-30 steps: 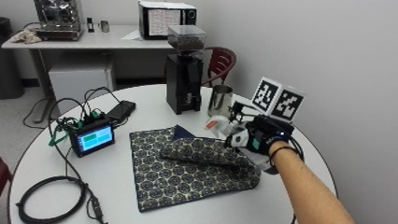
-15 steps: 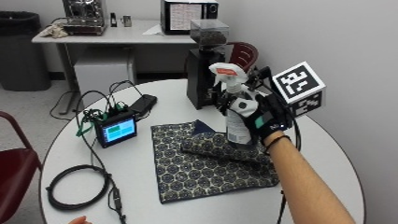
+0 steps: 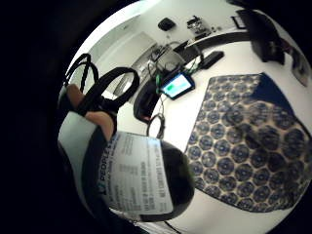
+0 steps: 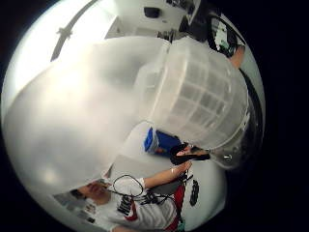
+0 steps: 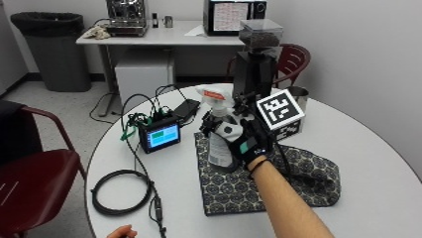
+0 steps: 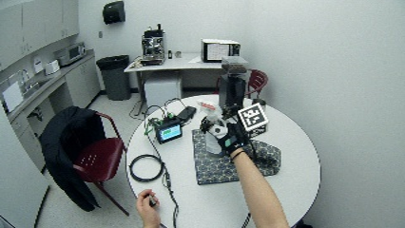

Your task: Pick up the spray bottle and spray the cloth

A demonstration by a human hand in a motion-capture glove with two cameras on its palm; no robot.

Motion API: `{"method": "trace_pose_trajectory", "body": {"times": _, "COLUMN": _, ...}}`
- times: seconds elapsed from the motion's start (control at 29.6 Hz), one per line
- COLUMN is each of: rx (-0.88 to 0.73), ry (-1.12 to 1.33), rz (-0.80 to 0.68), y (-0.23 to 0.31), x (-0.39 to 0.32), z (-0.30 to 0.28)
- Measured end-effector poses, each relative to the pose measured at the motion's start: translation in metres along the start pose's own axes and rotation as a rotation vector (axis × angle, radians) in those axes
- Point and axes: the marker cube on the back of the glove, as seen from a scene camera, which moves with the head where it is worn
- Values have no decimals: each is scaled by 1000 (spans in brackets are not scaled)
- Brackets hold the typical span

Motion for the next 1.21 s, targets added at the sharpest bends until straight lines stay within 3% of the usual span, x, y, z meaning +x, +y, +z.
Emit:
{"method": "trace_pose_trajectory", "body": {"times": 0.51, "rx": -48, "ry": -73, "rz": -60, "y": 4, "x": 26, "z": 57}}
{"method": "trace_pose_trajectory", "body": {"times": 1.21, "rx": -74, "ry": -74, "rz": -52, "y": 17, "x": 53, "z": 76}}
